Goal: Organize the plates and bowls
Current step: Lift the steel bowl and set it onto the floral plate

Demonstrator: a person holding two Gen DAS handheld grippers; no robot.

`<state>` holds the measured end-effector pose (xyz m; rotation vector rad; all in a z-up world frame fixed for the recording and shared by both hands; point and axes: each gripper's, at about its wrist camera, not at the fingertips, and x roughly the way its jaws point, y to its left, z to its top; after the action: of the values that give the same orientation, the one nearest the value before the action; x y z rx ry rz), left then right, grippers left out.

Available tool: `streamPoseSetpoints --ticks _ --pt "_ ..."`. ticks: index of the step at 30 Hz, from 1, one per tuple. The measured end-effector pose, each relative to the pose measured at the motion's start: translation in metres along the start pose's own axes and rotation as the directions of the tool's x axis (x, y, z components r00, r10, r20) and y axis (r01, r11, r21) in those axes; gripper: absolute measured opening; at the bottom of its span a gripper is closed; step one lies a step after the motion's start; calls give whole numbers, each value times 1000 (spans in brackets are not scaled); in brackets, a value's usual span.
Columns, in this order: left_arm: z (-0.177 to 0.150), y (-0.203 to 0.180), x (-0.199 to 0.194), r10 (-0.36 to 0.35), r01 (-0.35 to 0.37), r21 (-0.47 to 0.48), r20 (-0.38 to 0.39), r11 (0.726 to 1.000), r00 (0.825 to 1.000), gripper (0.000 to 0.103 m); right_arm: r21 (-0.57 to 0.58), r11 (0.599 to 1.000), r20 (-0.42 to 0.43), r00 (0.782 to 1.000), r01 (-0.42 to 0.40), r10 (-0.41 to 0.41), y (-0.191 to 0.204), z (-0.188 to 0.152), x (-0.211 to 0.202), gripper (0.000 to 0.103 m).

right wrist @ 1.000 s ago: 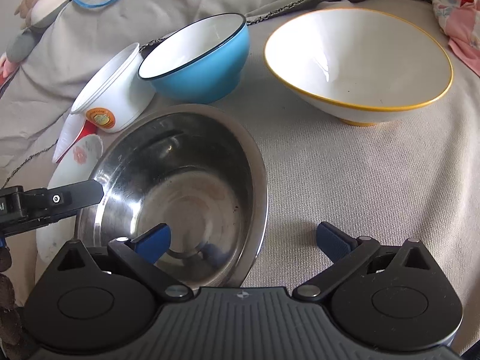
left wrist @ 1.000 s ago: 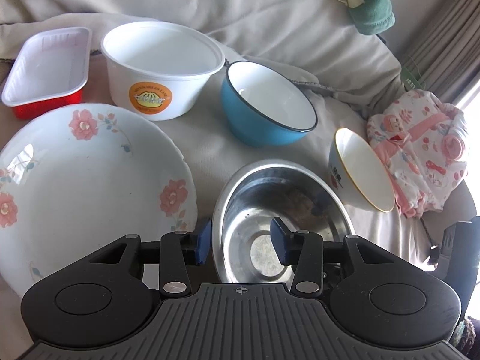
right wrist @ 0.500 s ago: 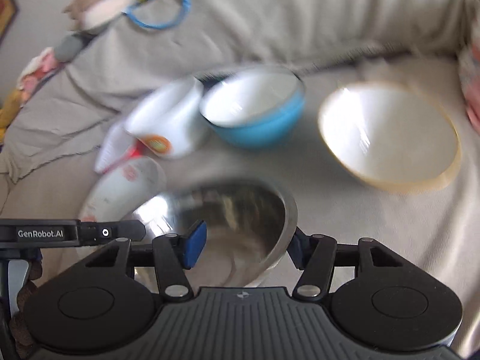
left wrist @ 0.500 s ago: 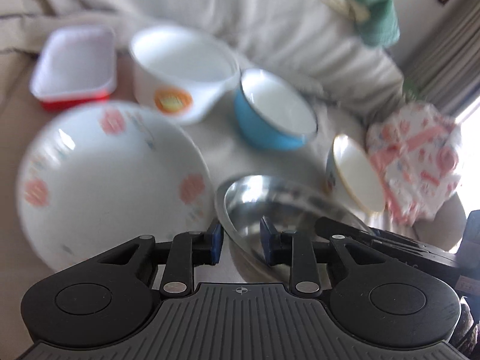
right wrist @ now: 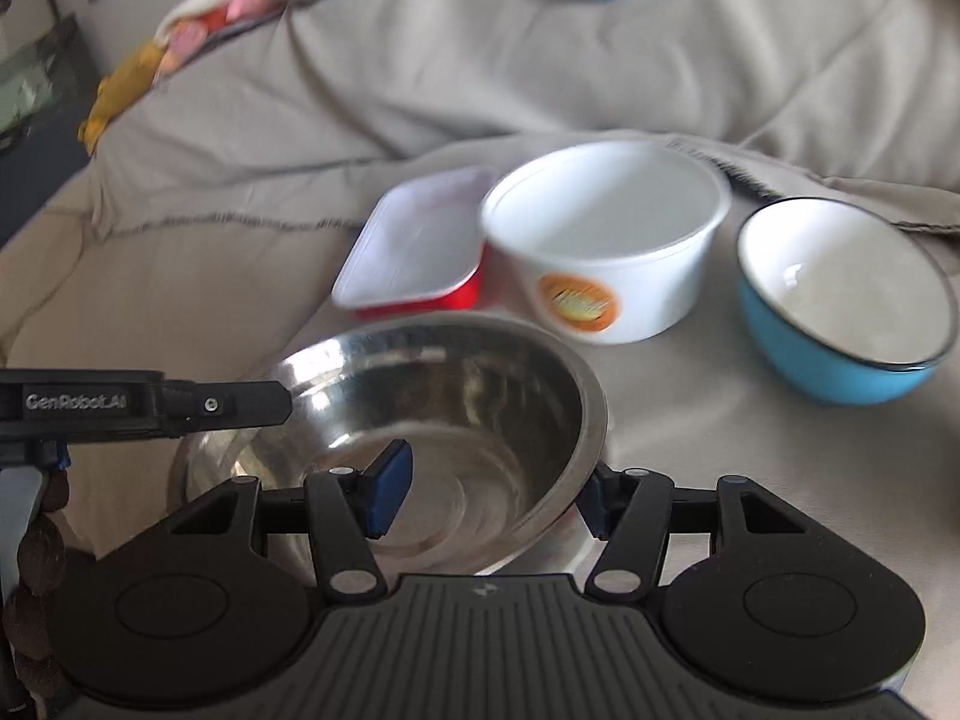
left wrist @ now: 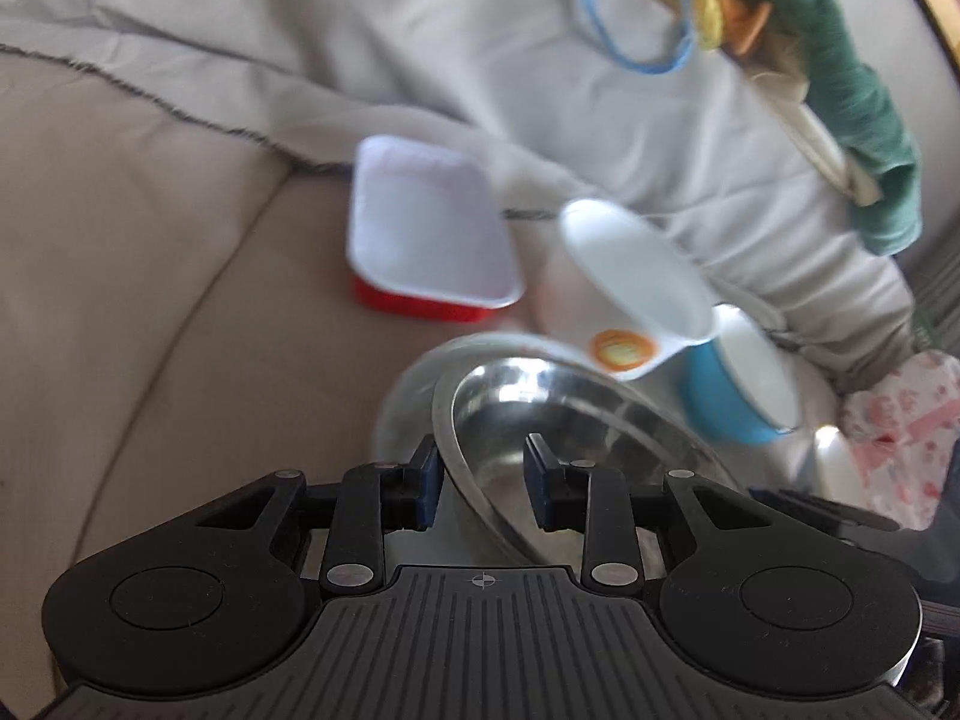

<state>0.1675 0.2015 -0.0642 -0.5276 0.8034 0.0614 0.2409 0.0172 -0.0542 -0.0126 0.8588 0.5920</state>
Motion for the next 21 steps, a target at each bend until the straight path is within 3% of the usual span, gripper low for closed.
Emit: streamPoseSetpoints --ticks 5,9,13,16,21 --pt "-3 4 -6 56 -58 51 48 997 997 34 -52 999 -11 1000 -7 6 7 -6 6 58" --pt "-1 1 -17 113 -126 117 110 985 987 34 -59 998 52 999 2 1 -1 -12 -12 59" --pt "4 12 -4 94 -96 37 38 995 995 34 -18 999 92 995 41 -39 -13 -12 -16 63" --pt "4 24 7 39 -40 -52 -19 998 999 34 54 998 53 998 16 -19 -26 -13 -6 63" --pt "1 39 24 31 -41 -142 -75 989 997 38 228 972 -30 998 -48 56 -50 -13 21 63"
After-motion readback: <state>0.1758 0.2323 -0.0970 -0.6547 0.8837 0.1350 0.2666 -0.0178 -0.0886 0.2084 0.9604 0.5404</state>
